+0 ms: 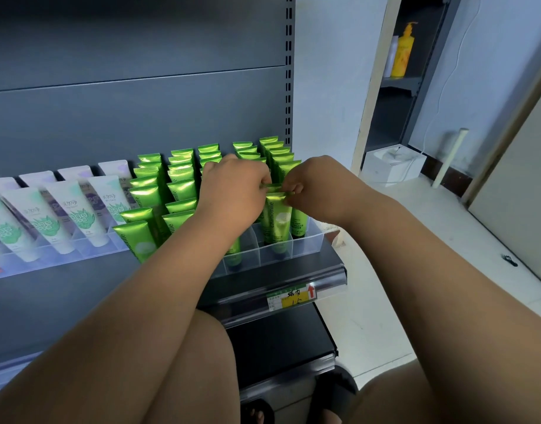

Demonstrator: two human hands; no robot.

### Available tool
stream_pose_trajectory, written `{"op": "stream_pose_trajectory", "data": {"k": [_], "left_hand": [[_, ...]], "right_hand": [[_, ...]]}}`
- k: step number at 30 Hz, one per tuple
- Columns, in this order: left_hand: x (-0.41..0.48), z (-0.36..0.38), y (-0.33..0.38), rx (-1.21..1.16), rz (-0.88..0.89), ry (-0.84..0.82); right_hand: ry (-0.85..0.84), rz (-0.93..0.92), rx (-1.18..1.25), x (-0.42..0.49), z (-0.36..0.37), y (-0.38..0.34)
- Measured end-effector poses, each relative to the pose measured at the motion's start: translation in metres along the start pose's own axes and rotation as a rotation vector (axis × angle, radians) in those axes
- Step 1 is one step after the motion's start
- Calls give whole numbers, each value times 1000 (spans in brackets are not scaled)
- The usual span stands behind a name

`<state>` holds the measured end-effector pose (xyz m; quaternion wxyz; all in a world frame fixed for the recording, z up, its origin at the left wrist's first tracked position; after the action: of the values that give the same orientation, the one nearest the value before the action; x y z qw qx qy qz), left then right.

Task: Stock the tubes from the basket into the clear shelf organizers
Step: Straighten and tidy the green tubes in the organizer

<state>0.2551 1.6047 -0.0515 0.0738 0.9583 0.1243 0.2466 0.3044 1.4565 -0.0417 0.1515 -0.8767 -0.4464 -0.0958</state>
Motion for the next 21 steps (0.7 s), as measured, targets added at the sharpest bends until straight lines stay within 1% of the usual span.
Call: {"op": "stream_pose_trajectory", "data": {"k": [4,15,21], "left_hand": [[0,1,0,-35,-18,7],[-1,3,6,-67,-43,22],[-1,2,5,-59,-41,22]], "right_hand": [[-15,-24,-52,1,1,-2],[-65,-71,-59,1,-2,0],[-29,-91,-47,2,-5,0]]}}
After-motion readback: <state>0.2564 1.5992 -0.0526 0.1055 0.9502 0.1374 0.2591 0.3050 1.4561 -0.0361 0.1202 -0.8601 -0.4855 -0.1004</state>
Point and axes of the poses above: each hand's wrist, its own x-axis towards the middle knuckle, its own z-axis out of the palm, y = z × x, the point moved 3 cm from there along x, towards the middle knuckle, and after that the axes turned 9 degrees about -z, right-handed, at the moved point
